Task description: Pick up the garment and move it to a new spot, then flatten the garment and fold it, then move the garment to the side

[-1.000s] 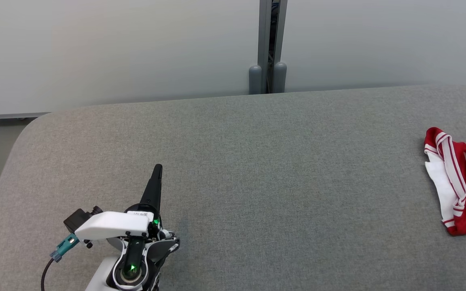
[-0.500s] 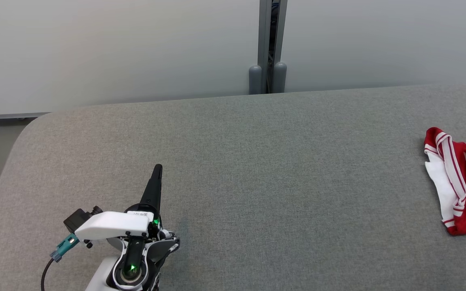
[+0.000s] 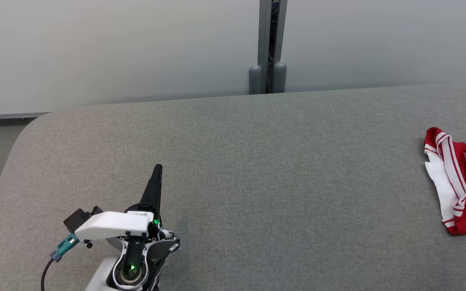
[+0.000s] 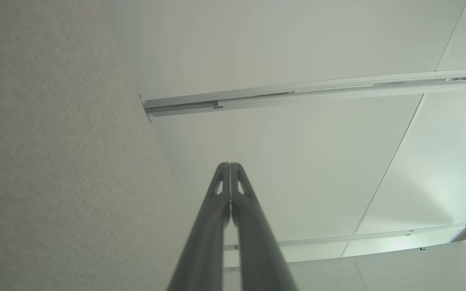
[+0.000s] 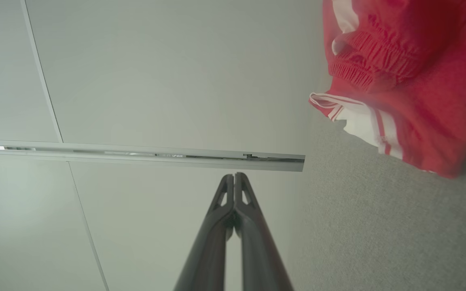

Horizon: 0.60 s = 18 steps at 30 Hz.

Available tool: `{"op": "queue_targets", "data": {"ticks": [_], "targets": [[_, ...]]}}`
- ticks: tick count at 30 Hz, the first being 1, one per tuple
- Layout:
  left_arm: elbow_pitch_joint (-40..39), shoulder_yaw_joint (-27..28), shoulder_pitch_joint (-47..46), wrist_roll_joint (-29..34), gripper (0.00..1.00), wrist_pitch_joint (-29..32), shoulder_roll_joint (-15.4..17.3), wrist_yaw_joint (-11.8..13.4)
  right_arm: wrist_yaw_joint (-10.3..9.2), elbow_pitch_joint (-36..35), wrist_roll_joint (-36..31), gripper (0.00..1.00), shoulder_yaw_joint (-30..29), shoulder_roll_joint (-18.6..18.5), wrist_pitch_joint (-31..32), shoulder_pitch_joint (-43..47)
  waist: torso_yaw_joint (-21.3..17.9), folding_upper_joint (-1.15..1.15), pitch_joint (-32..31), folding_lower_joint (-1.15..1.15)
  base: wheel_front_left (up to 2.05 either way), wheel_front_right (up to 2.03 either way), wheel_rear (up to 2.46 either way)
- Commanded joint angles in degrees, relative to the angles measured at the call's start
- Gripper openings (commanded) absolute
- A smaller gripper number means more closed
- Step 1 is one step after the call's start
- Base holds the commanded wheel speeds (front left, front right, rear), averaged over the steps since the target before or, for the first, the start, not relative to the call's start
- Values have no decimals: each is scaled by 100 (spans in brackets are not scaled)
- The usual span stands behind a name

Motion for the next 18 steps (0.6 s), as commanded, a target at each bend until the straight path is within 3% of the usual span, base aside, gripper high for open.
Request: {"op": "queue_targets", "data": {"ticks": [1,18], "targets": [[-1,5,-115,-22,0,-2,25,-23,2,-3,-31,0,-34,-6,39,-50,0,0,0,0,0,0,0],[-1,5,-115,-22,0,-2,25,-23,2,-1,-46,0,-50,5,47,-59,0,0,0,0,0,0,0]]}}
